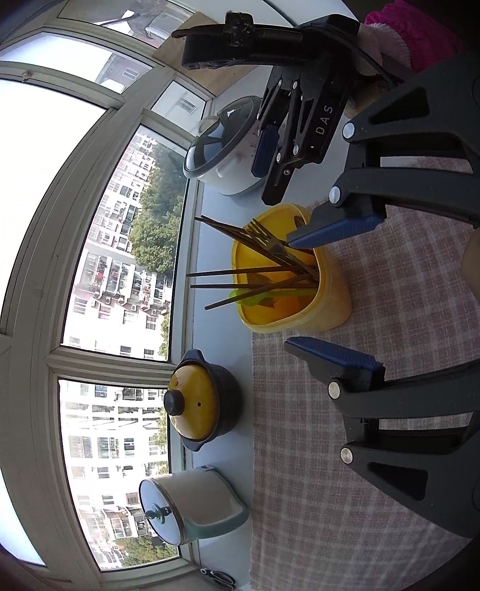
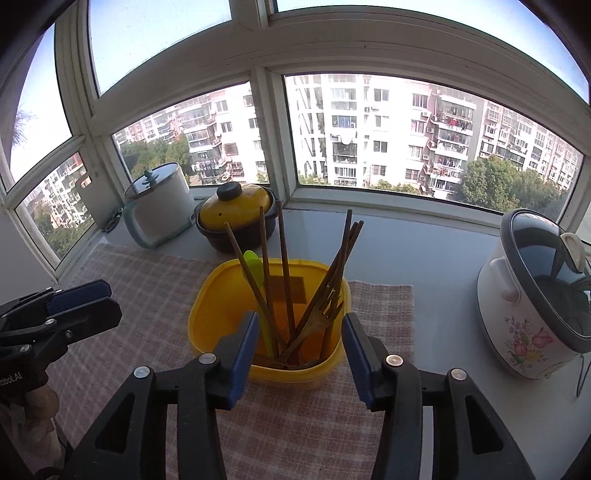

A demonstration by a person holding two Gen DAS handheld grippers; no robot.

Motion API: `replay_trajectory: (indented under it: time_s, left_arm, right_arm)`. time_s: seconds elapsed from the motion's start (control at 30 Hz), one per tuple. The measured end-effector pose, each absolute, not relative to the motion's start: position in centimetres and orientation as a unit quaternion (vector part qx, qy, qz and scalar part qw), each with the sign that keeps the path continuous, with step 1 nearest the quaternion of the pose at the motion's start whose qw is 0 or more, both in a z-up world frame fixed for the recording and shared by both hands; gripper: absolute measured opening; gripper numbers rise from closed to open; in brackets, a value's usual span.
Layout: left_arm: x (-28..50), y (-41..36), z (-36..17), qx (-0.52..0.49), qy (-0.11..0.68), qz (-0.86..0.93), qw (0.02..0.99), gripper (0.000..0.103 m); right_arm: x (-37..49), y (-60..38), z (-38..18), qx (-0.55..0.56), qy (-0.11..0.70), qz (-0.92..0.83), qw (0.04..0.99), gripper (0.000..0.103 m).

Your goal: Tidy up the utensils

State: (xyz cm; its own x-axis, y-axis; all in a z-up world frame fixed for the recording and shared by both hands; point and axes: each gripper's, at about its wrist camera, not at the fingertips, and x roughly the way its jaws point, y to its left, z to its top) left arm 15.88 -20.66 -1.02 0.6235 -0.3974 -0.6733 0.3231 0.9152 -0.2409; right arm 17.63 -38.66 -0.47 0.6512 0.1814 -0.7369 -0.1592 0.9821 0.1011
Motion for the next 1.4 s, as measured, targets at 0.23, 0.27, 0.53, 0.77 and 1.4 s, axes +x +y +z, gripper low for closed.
replay_trajectory:
  time_s: [0.23,0.27,0.53,0.77,1.4]
  left_arm:
    - [14.1,-20.1,-0.4,-0.034,0.37,-0.194,0.908,0.08]
    - [13.9,-20.0,-0.4,-0.031,0.368,-0.191,0.909,0.081]
    - [13.2,-19.1,-1.0,-0.014,0.379,-0.155,0.912,0.094]
    - [12.5,-18.7,-1.3,0.001,0.384,-0.125,0.915,0.101]
    - [11.6,-18.3,-1.6,-0.001,0.391,-0.116,0.913,0.103]
  right_arm:
    - [14.9,-38.5,0.9,0.01,0.392,0.083,0.916,0.069]
    - [14.6,-38.5,1.1,0.009,0.39,0.081,0.917,0.073]
    - [13.0,-37.8,1.7,0.008,0.374,0.068,0.925,0.089]
    - [12.0,-37.6,1.8,0.012,0.37,0.06,0.927,0.096]
    - [10.5,-36.9,1.6,0.005,0.363,0.051,0.93,0.103]
